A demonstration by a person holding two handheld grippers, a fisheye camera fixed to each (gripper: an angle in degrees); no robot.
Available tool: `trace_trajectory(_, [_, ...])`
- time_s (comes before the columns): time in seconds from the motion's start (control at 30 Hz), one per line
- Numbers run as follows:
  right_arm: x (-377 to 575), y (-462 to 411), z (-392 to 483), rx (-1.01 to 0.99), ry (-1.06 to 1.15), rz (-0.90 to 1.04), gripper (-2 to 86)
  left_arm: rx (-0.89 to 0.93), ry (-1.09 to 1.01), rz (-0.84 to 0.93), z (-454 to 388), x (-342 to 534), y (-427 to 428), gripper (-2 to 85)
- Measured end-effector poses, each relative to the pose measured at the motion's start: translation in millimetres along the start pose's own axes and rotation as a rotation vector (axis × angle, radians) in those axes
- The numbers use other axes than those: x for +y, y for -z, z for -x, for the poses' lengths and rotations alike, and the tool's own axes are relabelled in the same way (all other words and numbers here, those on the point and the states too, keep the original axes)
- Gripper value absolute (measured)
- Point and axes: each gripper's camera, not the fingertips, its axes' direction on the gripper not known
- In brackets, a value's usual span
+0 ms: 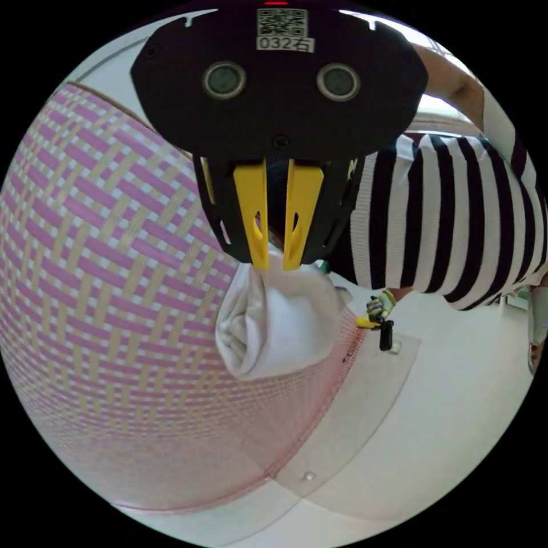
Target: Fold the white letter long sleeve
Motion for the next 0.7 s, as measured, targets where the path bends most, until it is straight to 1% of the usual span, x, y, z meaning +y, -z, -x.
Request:
trace_trajectory(0.07, [-3.0,22.9,17.2,0.056,0.013,-0.115,0.9,-0.016,-0.079,-0.141,-14.4,-10.1,17.2,-0.2])
trace_trajectory(0.13, [-24.6,23.4,30.2,0.049,0.05,-0.166,-0.2,-0.053,-0.127,-0.192,-22.8,-35.5,9.3,-0.6])
trace_trajectory(0.2, [-59.1,11.5,38.7,0.017,0.085,-0.191,-0.7,-0.019,-0.161,-0.19,-23.6,-73.8,-17.1,-0.8])
trace_trajectory(0.23, [-86.2,-0.7,40.6,0.013,0.089,-0.191,-0.8,0.017,-0.164,-0.162,-20.4,-102.7,-41.8,-0.9])
trace_trajectory(0.3, [-129.9,-25.3,39.6,0.026,0.063,-0.124,-0.9,0.086,-0.156,-0.121,-15.2,-142.4,-80.5,-0.9])
trace_trajectory(0.33, [-154.9,-43.5,40.6,0.046,0.071,-0.072,-1.0,0.146,-0.153,-0.076,-14.7,-165.5,-106.4,-0.9])
trace_trajectory(0.37, [-173.7,-63.0,40.4,0.071,0.062,0.002,-1.0,0.171,-0.133,0.01,-15.3,-184.1,-133.6,-0.9])
trace_trajectory(0.4, [-179.9,-72.1,41.0,0.085,0.066,0.038,-1.0,0.169,-0.137,0.063,-17.4,-190.9,-146.9,-0.9])
trace_trajectory(0.43, [-184.9,-85.2,41.9,0.141,0.083,0.077,-1.0,0.128,-0.174,0.153,-24.9,-198.7,-169.6,-0.9])
trace_trajectory(0.47, [-181.7,-89.0,36.5,0.191,0.094,0.047,-1.0,0.041,-0.182,0.228,-28.6,-200.9,-189.3,-0.9])
trace_trajectory(0.5, [-179.0,-90.0,28.9,0.203,0.081,0.026,-1.0,-0.003,-0.174,0.265,-27.6,-200.8,-199.0,-0.9])
trace_trajectory(0.53, [-174.2,-94.8,6.0,0.223,0.016,0.002,-0.9,-0.058,-0.149,0.329,-20.7,-198.8,-217.9,-0.9])
trace_trajectory(0.57, [-170.4,-103.3,-17.3,0.224,-0.053,0.002,-0.9,-0.083,-0.118,0.355,-9.5,-195.9,-232.0,-0.9])
trace_trajectory(0.6, [-168.6,-104.8,-26.1,0.195,-0.081,-0.01,-0.8,-0.101,-0.104,0.356,-3.8,-194.5,-236.1,-0.9])
trace_trajectory(0.63, [-165.2,-101.7,-35.5,0.136,-0.118,-0.043,-0.7,-0.079,-0.09,0.343,4.7,-193.5,-238.1,-0.8])
trace_trajectory(0.7, [-152.8,-85.8,-36.4,0.056,-0.103,-0.101,-0.2,-0.033,-0.072,0.334,12.9,-192.1,-235.5,-0.8])
